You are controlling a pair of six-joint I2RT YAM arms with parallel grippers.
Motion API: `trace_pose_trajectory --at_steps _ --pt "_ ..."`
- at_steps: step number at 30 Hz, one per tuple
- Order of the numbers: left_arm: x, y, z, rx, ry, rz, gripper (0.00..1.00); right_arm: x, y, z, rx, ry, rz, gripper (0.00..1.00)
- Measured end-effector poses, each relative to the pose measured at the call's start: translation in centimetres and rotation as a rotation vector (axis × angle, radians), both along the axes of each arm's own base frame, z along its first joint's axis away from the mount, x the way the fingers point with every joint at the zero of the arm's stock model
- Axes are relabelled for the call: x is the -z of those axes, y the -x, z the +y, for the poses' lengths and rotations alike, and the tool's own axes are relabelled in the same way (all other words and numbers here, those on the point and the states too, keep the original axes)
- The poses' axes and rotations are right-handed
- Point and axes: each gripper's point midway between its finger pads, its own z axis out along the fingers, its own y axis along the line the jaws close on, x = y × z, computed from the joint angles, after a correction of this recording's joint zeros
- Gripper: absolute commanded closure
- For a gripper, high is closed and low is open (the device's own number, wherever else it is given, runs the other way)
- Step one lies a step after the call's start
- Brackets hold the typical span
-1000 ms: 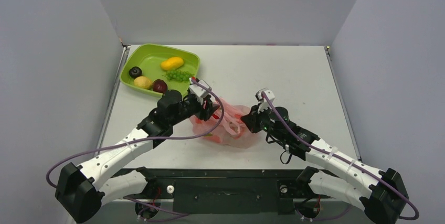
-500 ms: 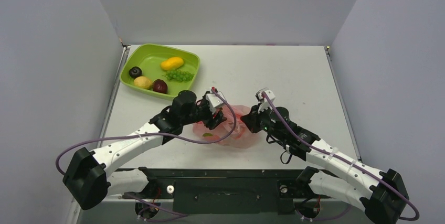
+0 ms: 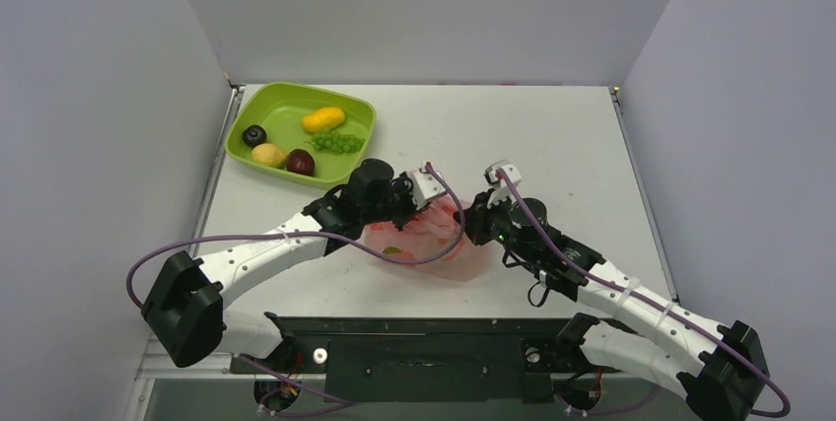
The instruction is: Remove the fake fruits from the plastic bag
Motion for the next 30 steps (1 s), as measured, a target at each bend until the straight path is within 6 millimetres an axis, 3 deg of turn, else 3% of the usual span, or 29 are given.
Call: trace_pose_trajectory --at_steps 1,6,12,15,21,30 --pt "0.4 0.0 0.2 -0.005 -0.002 -0.014 1.00 0.0 -0.1 -0.1 0.004 0.001 -0.001 1.00" --pt "2.1 1.0 1.5 -0.046 -0.044 -0.088 1.00 -0.4 -0.5 -0.7 0.052 -0.002 -0.015 1.00" --pt "-0.5 -1.5 2.7 -0.211 -0.006 -0.221 1.00 -1.9 -1.0 -2.7 0.173 -0.038 -0.041 1.00" --pt "-0.9 -2.3 3.5 -0.274 -0.004 -0.233 1.00 -2.5 -1.0 -3.5 0.215 -0.062 -0.056 1.00" --pt "-1.7 -2.8 3.9 -0.332 0.048 -0.190 1.00 -2.3 -1.1 -4.2 0.245 -0.048 -0.052 1.00" --pt "-5.5 -5.3 4.8 -0.359 0.242 -0.028 1.00 -1.9 -1.0 -4.8 0.249 -0.014 -0.057 1.00"
